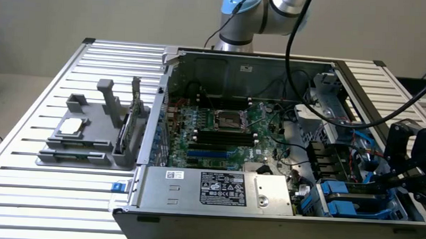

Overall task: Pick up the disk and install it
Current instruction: 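Insert the first disk wire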

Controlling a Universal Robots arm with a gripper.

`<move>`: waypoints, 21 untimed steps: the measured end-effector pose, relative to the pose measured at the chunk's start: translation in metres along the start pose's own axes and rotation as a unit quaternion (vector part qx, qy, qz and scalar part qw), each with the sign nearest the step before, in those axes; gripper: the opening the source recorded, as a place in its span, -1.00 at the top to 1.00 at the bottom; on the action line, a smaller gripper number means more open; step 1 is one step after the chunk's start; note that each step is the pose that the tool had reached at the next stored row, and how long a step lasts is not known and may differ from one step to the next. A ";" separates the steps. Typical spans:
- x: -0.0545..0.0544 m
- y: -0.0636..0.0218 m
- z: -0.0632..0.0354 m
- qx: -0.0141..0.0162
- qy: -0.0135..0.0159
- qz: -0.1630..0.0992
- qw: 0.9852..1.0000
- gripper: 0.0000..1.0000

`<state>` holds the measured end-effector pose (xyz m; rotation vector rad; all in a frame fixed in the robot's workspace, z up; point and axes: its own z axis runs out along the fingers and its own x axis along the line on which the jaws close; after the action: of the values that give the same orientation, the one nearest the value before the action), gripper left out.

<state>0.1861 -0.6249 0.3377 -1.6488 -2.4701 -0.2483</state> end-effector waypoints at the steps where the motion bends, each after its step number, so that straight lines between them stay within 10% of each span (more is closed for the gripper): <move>1: 0.000 0.0000 0.0000 0.000 0.000 0.000 1.000 0.67; 11: 0.003 -0.0042 -0.0068 0.000 0.000 0.000 1.000 0.67; 21: 0.016 -0.0310 -0.0105 -0.001 0.000 0.002 1.000 0.67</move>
<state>0.1519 -0.6249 0.3499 -1.6552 -2.4664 -0.2488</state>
